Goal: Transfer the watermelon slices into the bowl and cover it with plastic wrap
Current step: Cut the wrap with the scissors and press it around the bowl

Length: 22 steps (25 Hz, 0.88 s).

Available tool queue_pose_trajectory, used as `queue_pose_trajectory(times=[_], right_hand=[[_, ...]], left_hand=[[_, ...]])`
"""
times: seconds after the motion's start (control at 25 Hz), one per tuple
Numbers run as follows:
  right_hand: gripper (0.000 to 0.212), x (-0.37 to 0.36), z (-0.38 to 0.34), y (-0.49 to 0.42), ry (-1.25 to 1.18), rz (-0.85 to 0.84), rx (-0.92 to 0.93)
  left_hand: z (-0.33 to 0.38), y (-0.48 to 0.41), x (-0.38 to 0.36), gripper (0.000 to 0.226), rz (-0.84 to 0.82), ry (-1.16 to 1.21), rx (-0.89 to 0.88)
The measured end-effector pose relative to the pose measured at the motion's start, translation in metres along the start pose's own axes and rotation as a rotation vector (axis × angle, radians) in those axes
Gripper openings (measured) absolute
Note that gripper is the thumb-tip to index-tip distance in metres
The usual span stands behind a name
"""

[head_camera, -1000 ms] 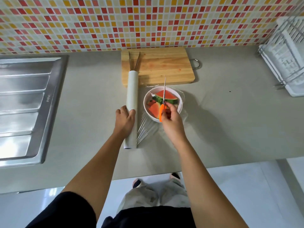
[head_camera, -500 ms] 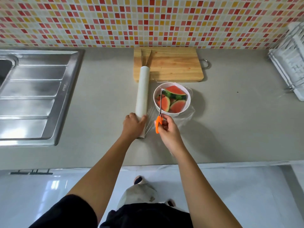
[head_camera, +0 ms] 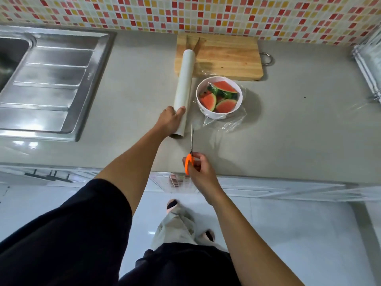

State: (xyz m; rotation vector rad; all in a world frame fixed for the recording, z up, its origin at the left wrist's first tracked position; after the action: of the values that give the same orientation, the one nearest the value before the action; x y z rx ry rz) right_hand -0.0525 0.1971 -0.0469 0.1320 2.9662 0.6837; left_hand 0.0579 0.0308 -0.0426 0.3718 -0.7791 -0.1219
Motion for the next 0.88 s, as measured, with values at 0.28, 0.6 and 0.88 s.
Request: queue_pose_trajectory(times=[0.28, 0.6, 0.88], right_hand=[[0.011, -0.02, 0.008, 0.012, 0.073, -0.044, -0.053], [0.013, -0.031, 0.003, -0.009, 0.035, -0.028, -0.083], [0.014, -0.035, -0.003, -0.03, -0.01, -0.002, -0.085]], left_hand=[[-0.002, 0.001, 0.006, 0.054, 0.012, -0.016, -0.012], [-0.008, -0.004, 0.008, 0.053, -0.001, 0.011, -0.024], [-0.01, -0.006, 0.006, 0.044, -0.005, 0.042, -0.027]])
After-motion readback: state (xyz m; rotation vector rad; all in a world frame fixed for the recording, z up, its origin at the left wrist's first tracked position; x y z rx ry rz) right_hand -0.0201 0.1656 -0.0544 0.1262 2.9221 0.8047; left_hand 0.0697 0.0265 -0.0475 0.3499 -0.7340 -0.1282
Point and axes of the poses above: each hand's wrist, its own y-axis away from the middle knuckle, its own x-axis out of the back of the hand, z = x × y, the point moved 4 cm from there along -y, towards the middle knuckle, and after that the axes turned 8 degrees about -y, right-handed, at the moved point
